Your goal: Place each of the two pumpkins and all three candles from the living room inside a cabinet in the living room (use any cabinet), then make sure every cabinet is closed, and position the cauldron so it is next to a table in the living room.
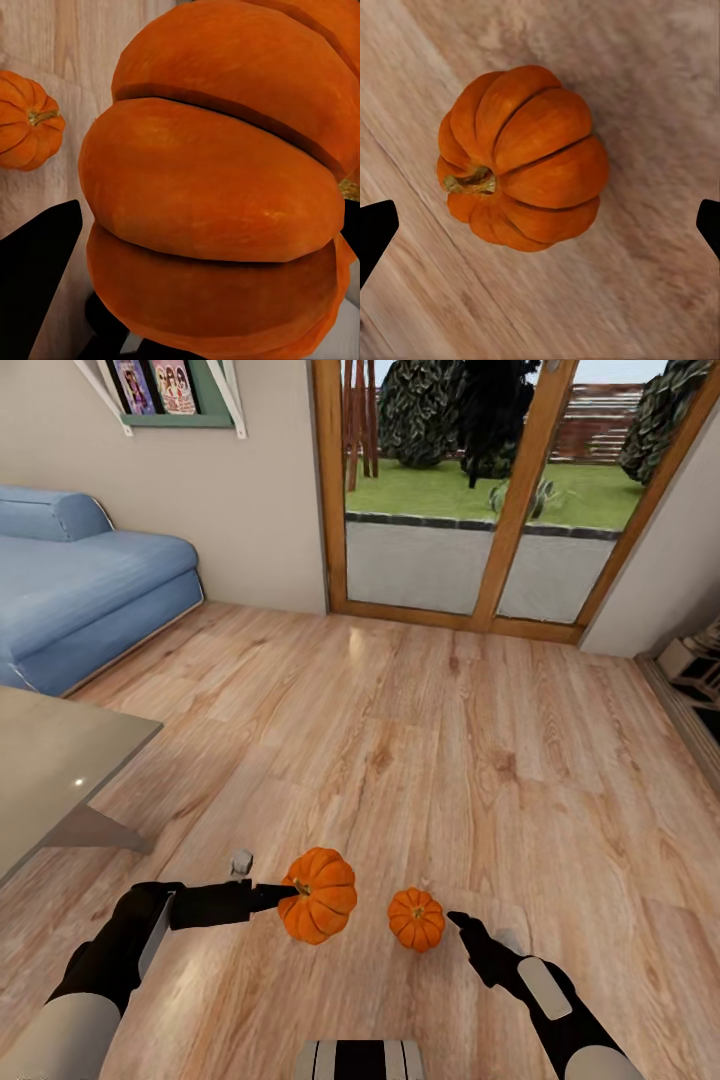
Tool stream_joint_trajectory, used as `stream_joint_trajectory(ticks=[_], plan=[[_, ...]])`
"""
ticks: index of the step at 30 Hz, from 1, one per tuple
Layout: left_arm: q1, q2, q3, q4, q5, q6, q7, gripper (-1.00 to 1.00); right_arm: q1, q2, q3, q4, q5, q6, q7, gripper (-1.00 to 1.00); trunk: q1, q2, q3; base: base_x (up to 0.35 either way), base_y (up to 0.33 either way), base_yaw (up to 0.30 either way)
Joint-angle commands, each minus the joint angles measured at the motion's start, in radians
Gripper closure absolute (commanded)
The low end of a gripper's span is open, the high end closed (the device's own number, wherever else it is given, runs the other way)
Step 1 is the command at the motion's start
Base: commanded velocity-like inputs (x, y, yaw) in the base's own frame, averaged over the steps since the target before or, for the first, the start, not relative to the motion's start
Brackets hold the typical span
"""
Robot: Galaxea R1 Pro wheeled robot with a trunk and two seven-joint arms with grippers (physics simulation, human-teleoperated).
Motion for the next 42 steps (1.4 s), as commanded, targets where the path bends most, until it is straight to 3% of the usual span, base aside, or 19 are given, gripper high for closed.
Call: stream_joint_trajectory(ticks=[1,4,9,19,26,42], plan=[[-0.001,-0.006,0.0,-0.004,0.001,0.012,-0.001,1.0,0.0,-0.002,-0.005,0.0,-0.001,0.005,0.002,-1.0,0.0,0.0,-0.001,0.168,0.117,0.0],[-0.002,-0.023,-0.001,-0.014,0.001,0.012,0.006,1.0,0.0,-0.006,-0.005,0.0,-0.001,0.002,0.002,-1.0,0.0,0.0,-0.001,0.109,0.079,0.0],[-0.002,-0.025,0.0,-0.016,0.001,0.009,0.007,1.0,0.0,-0.008,-0.005,0.001,-0.001,0.001,0.001,-1.0,0.0,0.0,-0.001,0.014,0.01,0.0],[-0.002,-0.025,0.0,-0.022,0.001,0.012,0.004,1.0,0.0,-0.011,-0.006,0.002,-0.001,-0.002,0.007,-1.0,0.005,-0.003,-0.039,0.0,0.0,0.0],[-0.002,-0.025,0.0,-0.023,0.002,0.014,0.003,1.0,0.0,-0.012,-0.005,0.005,0.001,-0.035,0.126,-1.0,0.008,-0.004,-0.066,0.0,0.0,0.0],[-0.002,-0.025,0.0,-0.023,0.001,0.014,0.003,1.0,0.0,-0.012,-0.005,0.007,0.002,-0.039,0.134,-1.0,0.015,-0.008,-0.128,0.0,0.0,0.0]])
